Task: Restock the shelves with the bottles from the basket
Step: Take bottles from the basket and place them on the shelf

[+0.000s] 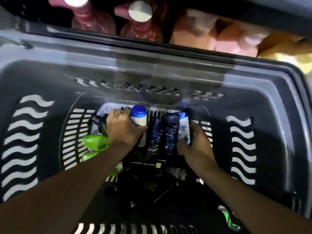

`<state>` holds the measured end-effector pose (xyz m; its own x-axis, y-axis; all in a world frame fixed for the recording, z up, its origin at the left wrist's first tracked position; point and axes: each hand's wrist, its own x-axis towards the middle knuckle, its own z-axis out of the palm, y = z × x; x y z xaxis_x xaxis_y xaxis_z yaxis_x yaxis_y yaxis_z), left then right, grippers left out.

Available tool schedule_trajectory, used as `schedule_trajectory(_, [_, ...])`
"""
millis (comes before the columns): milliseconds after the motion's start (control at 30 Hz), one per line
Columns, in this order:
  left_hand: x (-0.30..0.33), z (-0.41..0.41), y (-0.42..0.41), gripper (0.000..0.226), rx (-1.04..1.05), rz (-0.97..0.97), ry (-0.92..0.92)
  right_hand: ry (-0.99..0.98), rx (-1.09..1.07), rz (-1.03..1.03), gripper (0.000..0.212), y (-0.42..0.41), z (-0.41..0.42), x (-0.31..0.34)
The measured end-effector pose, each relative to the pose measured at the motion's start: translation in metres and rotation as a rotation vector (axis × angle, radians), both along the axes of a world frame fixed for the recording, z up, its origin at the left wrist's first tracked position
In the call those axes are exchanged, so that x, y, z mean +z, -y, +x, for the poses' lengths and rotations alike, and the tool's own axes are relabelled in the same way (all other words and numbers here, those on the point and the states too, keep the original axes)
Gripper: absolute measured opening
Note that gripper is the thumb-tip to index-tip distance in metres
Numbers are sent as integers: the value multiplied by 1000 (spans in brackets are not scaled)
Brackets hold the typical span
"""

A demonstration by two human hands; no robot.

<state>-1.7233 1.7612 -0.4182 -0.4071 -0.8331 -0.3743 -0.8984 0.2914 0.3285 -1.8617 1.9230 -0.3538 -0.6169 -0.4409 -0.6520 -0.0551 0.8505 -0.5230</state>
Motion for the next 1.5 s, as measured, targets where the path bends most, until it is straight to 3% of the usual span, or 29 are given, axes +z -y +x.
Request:
schedule_trajectory(200, [31,18,11,43,175,155,-215,43,80,185,44,21,-27,-24])
schedule_trajectory(333, [42,23,12,40,313,299,-403,-86,176,368,8,28,-32,-53])
schedule_trajectory(433, [42,26,7,41,435,409,-497,-179,270,474,30,34,-29,-65])
schedule_trajectory(533, [45,32,5,42,431,475,-539,-213,340,540,43,35,-25,-70])
schedule_trajectory(700, [48,41,3,38,370,484,-520,-160,429,490,39,31,-25,-83])
schedule_trajectory(833, [54,48,3,37,344,538,-517,-151,402,400,53,27,-33,-73])
schedule_trajectory(1033, [85,49,-3,48,311,497,-494,-170,462,100,34,17,-22,-19])
schedule_trajectory(1133, [116,50,-3,45,313,450,-504,-82,421,-43,38,20,-15,16])
schedule_trajectory(1333, [192,59,12,60,280,502,-509,87,270,-105,47,27,-8,105])
schedule_trajectory(1500, [291,68,23,59,401,589,-559,263,144,-195,39,34,-4,217])
